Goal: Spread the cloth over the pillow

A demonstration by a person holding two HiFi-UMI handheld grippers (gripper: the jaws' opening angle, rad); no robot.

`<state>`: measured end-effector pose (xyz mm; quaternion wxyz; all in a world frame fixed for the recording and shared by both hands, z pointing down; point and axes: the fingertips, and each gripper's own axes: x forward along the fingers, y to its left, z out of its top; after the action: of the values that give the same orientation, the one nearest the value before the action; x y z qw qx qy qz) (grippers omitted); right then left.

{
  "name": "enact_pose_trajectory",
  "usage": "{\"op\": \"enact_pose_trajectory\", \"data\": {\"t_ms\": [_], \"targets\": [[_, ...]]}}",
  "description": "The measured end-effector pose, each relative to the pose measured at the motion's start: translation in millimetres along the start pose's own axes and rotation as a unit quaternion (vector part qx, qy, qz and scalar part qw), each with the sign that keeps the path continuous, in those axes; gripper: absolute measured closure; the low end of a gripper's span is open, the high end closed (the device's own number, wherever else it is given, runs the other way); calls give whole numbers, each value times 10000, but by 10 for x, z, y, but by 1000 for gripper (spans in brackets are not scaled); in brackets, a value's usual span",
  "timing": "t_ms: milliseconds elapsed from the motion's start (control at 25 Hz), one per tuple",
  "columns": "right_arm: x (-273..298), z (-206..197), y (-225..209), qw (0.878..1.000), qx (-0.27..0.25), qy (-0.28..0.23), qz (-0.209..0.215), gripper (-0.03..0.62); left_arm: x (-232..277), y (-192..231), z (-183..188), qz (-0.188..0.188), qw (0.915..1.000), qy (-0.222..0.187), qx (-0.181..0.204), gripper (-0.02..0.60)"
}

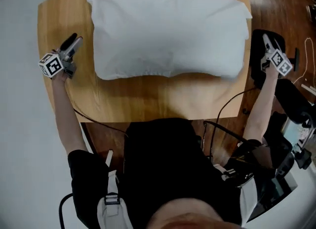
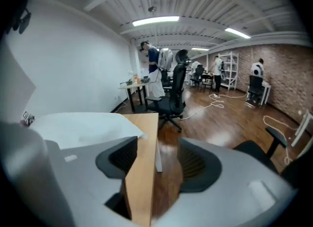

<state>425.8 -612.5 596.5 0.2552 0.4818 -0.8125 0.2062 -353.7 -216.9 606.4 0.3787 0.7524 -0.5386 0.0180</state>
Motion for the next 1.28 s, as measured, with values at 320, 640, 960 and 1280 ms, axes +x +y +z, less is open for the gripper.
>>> {"op": "enact_pose_trajectory", "data": {"t_ms": [320, 640, 960, 1280], "targets": [[-2148, -1310, 820, 9902, 1250, -399, 479, 333, -435, -1064, -1665, -382, 9960, 642, 494, 418], [-2552, -2284, 1713, 9898, -687, 947, 810, 335, -958, -1373, -1175, -35, 9952, -431, 877, 569], [-1596, -2200, 1745, 9549, -1851, 1748, 1527, 336, -960, -1788, -1412, 343, 9968, -230, 678, 571], [-2468, -545, 1909, 9534, -2085, 1178, 1837, 579, -1251, -2329, -527, 380, 9856, -411, 1597, 572]]}}
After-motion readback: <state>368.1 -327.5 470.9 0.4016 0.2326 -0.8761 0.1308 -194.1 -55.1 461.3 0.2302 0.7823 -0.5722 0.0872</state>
